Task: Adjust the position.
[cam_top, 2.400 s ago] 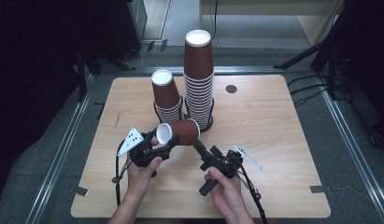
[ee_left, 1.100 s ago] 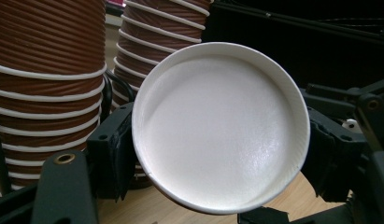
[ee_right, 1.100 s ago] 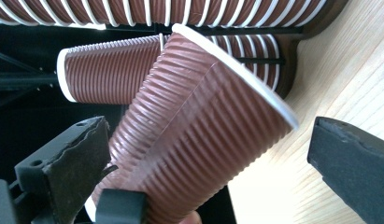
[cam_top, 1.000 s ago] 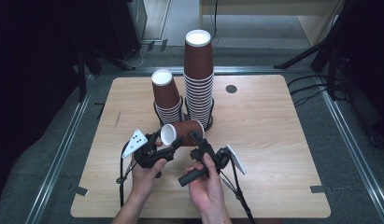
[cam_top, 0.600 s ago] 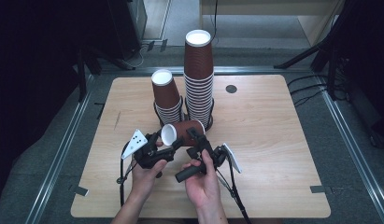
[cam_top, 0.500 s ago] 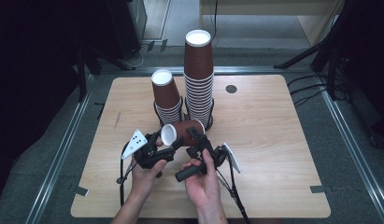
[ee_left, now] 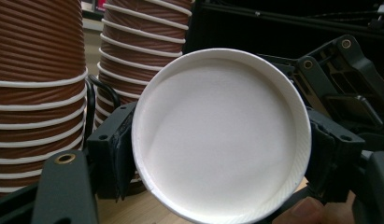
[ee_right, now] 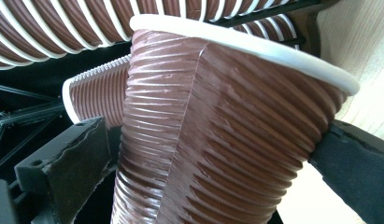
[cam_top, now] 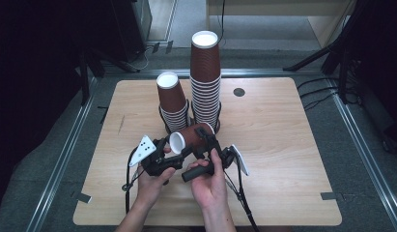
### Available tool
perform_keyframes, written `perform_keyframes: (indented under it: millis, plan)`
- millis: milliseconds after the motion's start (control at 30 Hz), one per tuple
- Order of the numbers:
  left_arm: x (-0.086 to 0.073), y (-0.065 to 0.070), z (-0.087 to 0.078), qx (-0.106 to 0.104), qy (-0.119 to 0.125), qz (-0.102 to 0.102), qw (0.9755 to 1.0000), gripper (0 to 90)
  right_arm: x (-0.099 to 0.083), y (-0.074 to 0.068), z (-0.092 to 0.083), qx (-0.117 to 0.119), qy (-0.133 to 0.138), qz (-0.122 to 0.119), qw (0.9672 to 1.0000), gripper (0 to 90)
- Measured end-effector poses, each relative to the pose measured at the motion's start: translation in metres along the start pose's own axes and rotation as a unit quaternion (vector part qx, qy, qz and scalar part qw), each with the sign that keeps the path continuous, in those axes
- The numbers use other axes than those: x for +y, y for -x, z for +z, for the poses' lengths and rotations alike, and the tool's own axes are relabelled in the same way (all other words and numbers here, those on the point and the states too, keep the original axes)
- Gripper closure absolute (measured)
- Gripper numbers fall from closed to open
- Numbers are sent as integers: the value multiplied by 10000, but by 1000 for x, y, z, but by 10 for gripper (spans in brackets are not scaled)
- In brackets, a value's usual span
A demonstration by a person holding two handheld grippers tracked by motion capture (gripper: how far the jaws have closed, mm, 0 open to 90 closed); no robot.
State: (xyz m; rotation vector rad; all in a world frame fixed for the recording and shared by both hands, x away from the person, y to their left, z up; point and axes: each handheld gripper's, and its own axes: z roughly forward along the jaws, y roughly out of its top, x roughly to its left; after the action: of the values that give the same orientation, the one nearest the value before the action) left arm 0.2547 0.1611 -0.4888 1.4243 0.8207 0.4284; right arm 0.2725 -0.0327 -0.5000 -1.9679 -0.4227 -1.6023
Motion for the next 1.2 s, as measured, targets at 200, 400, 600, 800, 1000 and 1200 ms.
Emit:
perform_keyframes:
  millis: [200,400,600,800,1000,1200]
  plan:
    - [-1,0,1,-89,-32,15,10000,233,3,2,2,-2,-50,47,10000,51]
    - [-1,-1,1,-141,-159,91,9997,230,4,2,-1,95,-111,-18,9999,114]
    - [-1,-1,0,-211,-154,126,9996,227,3,3,-3,190,-88,-220,9995,128]
    - [-1,-2,-1,-280,-200,119,9993,222,2,3,-4,308,-102,-340,9989,143]
    - [-1,-3,-1,-305,-225,139,9992,221,1,4,-4,349,-90,-501,9981,146]
    - [0,-3,-2,-377,-183,110,9991,218,1,3,-5,409,-106,-549,9976,147]
